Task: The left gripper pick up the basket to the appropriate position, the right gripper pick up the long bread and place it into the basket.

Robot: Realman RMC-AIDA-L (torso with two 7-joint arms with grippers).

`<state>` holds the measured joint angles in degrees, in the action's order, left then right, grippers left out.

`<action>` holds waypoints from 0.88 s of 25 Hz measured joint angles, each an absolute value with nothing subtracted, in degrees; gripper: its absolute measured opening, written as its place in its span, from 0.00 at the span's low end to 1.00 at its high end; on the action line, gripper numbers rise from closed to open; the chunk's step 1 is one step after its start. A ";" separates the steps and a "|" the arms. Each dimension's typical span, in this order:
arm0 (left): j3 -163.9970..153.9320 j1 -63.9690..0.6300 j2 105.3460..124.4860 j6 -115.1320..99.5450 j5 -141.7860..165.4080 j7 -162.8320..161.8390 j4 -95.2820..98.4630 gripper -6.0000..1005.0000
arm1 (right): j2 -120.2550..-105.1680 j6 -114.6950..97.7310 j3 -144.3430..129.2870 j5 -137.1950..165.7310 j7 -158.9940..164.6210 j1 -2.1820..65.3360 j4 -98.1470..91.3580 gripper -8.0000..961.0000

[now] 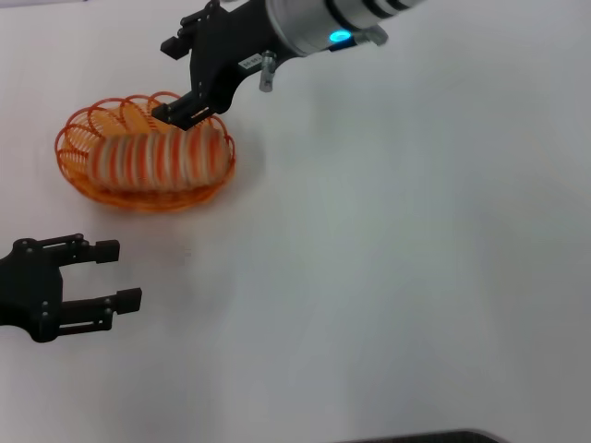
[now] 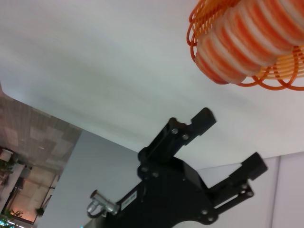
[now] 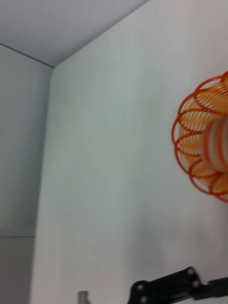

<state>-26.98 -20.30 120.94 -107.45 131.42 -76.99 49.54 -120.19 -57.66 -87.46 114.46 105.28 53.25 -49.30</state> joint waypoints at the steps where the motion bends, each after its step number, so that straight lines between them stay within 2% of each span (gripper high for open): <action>1: -26.99 -20.31 120.94 -107.30 131.46 -76.99 49.49 0.75 | -120.05 -57.98 -87.12 112.70 104.33 52.09 -49.47 0.86; 6: -26.99 -20.37 120.92 -106.18 131.59 -76.99 48.41 0.75 | -119.73 -66.06 -81.15 101.67 97.53 42.22 -50.68 0.86; 7: -26.98 -20.42 120.85 -105.89 131.59 -76.99 48.14 0.75 | -119.73 -66.06 -81.15 101.67 97.53 42.22 -50.68 0.86; 16: -27.59 -20.89 120.48 -106.17 132.11 -77.34 46.99 0.75 | -119.51 -85.32 -70.22 97.88 89.86 28.23 -50.19 0.86; 22: -27.76 -21.16 120.68 -106.19 132.17 -77.80 46.29 0.75 | -119.60 -88.34 -67.46 97.52 81.69 19.84 -48.14 0.86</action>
